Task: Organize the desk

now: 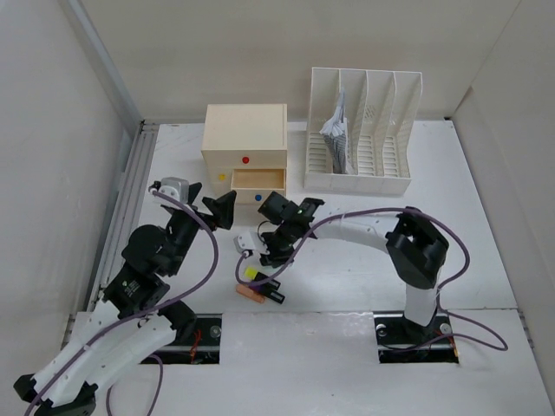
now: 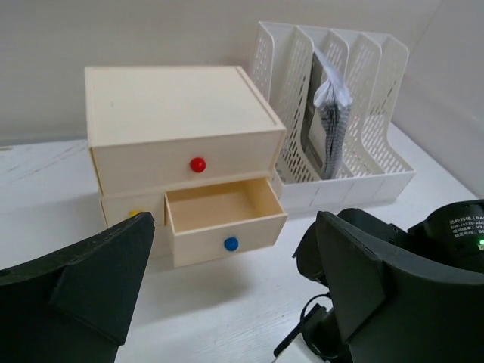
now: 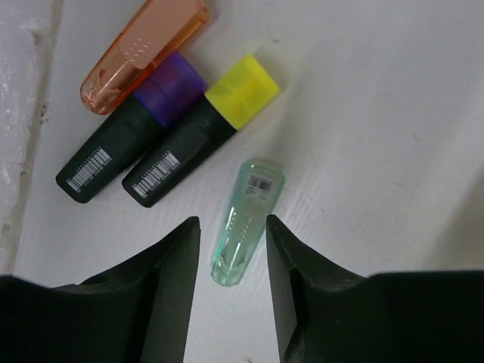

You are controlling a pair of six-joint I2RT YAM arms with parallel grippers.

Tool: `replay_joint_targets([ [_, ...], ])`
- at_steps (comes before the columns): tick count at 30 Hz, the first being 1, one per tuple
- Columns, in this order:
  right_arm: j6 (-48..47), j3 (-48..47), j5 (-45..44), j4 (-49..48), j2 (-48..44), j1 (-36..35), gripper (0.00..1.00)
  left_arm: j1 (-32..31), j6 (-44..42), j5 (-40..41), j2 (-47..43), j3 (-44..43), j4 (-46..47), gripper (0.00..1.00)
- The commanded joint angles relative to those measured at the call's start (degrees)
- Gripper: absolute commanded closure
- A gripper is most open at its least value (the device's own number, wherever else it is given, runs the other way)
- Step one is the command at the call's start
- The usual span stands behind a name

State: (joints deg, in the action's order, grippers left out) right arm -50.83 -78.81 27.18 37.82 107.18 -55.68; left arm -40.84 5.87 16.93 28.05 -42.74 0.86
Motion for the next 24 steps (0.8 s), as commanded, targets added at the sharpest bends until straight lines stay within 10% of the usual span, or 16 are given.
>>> replay_joint_targets([
  [1, 1.87, -0.74, -2.22, 0.23, 1.11, -1.09, 0.54, -0.38, -3.93, 0.83, -3.61, 0.82, 0.89, 0.13],
  [24, 8.55, 0.32, -10.40, -5.48, 5.85, -3.47, 0.50, -0.38, -3.93, 2.58, -7.14, 1.87, 1.42, 0.12],
])
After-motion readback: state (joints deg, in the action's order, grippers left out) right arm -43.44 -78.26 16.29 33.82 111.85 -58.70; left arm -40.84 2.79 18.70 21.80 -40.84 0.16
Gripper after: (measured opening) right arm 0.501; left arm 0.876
